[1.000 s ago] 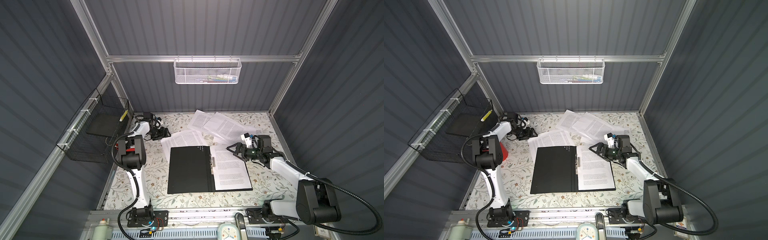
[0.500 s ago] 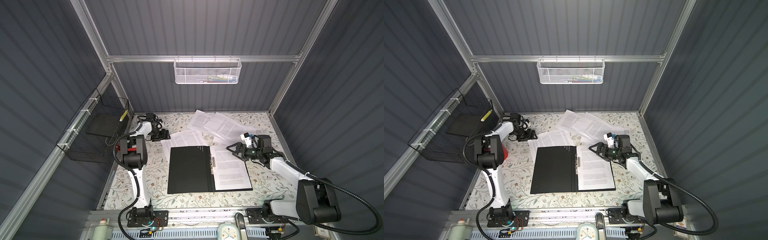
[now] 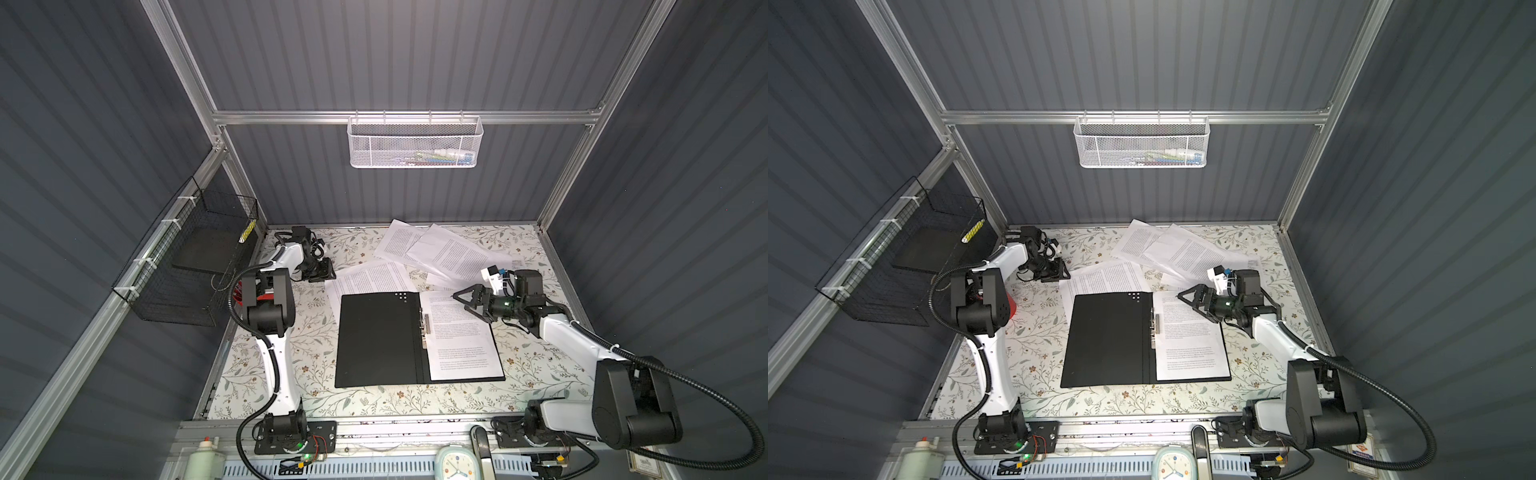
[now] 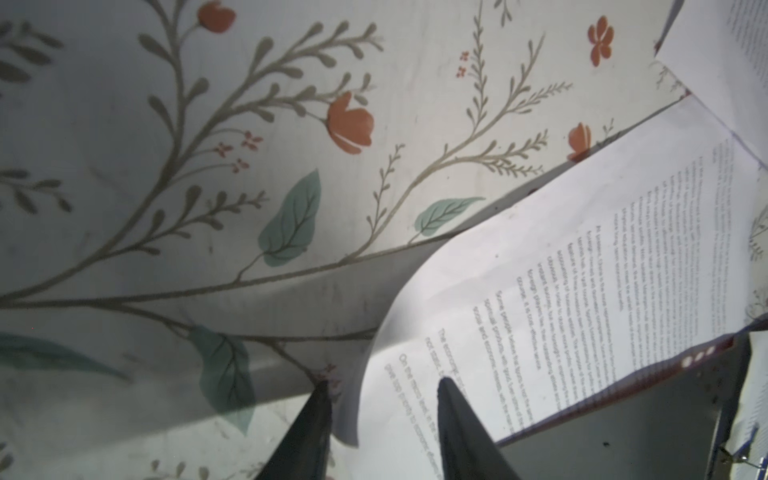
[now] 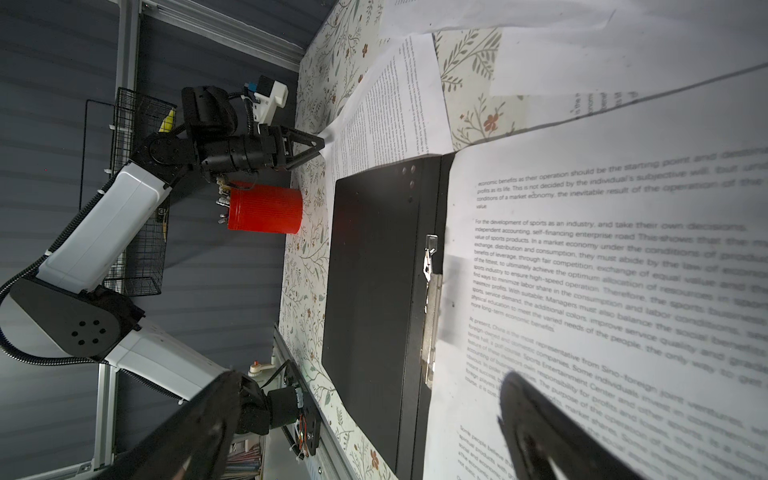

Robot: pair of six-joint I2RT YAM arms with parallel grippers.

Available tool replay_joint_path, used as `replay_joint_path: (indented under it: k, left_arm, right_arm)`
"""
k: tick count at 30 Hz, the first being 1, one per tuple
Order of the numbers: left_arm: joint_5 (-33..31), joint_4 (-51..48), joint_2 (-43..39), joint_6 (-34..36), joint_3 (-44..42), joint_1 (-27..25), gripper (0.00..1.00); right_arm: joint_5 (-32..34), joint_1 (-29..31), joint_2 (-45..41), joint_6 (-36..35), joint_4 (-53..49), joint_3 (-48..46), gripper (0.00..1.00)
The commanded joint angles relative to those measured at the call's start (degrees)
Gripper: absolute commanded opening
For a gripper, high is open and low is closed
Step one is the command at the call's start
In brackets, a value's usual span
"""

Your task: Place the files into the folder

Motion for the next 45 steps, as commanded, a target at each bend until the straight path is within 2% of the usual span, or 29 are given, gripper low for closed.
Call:
replay_joint_path:
  k: [1, 3, 7, 10, 11, 16, 24, 29, 33, 38, 45]
  left_arm:
    - [1.6, -2.4, 1.6, -0.9, 2.6, -0.4, 0.35]
    - [1.0, -2.6, 1.8, -1.2, 3.0, -0.4, 0.31]
    - [-1.8, -2.8, 2.2, -2.3, 3.7, -0.4, 0.17]
    - [-3.7, -2.9, 2.5, -4.0, 4.2, -0.4, 0.02]
    - [-3.9, -3.0, 2.5, -4.7, 4.3, -0.4, 0.00]
    - [-2.6, -2.6, -2.6, -8.9, 4.2, -0.4, 0.00]
    - [-9.4, -2.1, -21.6, -14.5, 0.1, -0.4, 0.00]
    - [-5.0, -2.4, -30.2, -17.9, -1.2, -1.3, 0.00]
    - [-2.4, -0.4, -34.1, -23.1, -2.8, -6.1, 0.00]
    - [0.1, 8.5, -37.0, -33.1, -5.8, -13.2, 0.00]
    - [0.1, 16.6, -32.8, -42.0, -1.5, -22.2, 0.00]
  right_arm:
    - [-1.0, 0.2, -0.9, 0.2, 0.5, -0.4, 0.98]
    - [-1.1, 0.2, -0.8, 0.5, 0.9, -0.7, 0.98]
    - [-0.8, 0.2, -1.6, 0.9, 1.0, -0.8, 0.99]
    - [0.0, 0.2, -2.7, 0.2, -0.3, -0.4, 0.99]
    - [0.3, 0.2, -3.2, 0.2, -0.4, -0.4, 0.99]
    - [4.7, 0.2, -7.8, -0.3, -2.8, -0.1, 0.99]
    - [6.8, 0.2, -11.1, 0.6, -4.2, 1.0, 0.99]
    - [8.4, 0.2, -13.0, 0.1, -5.9, 2.4, 0.99]
    - [10.3, 0.2, -12.9, 0.9, -5.3, 2.2, 0.99]
    - [12.5, 0.2, -12.1, 5.2, -1.7, 1.0, 0.99]
    - [16.2, 0.2, -11.0, 13.6, 2.4, 0.0, 0.99]
